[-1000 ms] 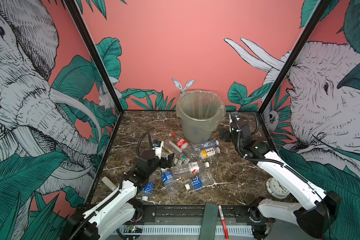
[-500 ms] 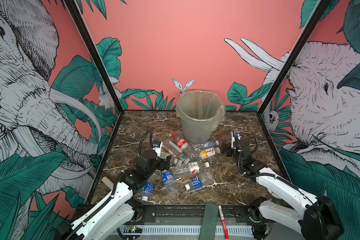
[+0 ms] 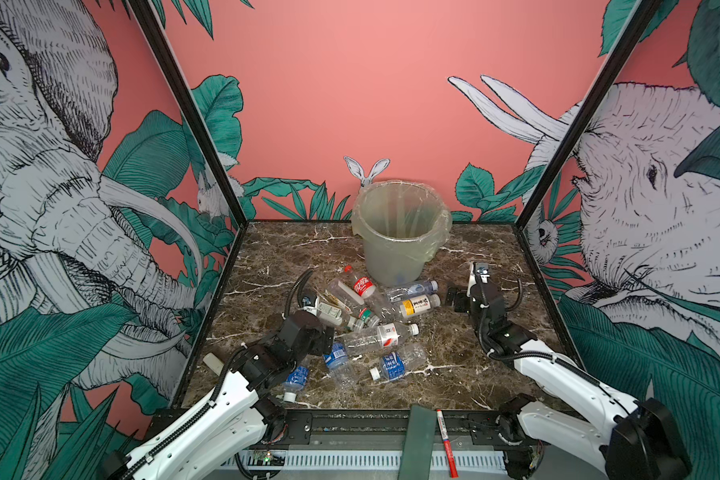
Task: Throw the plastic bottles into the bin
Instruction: 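Withdraw the right gripper beside the bin while the left gripper lowers toward a clear bottle, then close the left gripper around the clear ridged bottle nearest the robot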
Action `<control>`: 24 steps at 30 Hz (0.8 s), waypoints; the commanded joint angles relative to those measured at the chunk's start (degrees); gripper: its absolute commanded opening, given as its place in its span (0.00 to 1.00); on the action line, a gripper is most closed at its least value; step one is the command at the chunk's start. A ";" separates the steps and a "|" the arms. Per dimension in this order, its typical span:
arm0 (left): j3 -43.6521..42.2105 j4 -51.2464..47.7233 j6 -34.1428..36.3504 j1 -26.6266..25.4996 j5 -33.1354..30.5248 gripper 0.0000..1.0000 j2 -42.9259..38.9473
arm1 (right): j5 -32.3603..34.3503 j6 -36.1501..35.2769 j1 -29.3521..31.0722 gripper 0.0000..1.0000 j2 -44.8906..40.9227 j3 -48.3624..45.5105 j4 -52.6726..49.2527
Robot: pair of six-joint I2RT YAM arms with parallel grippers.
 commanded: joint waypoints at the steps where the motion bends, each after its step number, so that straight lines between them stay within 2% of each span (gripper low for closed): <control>1: 1.68 -6.89 -5.97 -1.56 -5.58 0.90 0.22 | -0.05 1.34 -0.21 0.99 0.39 1.59 0.38; 10: 0.51 -14.54 -15.45 -3.77 -8.11 0.90 0.55 | -0.79 1.77 -0.16 0.99 1.83 2.46 -0.45; 24: -4.23 -15.90 -20.33 -3.74 -5.21 0.91 0.65 | -1.01 1.99 -0.16 0.99 2.60 3.10 -1.51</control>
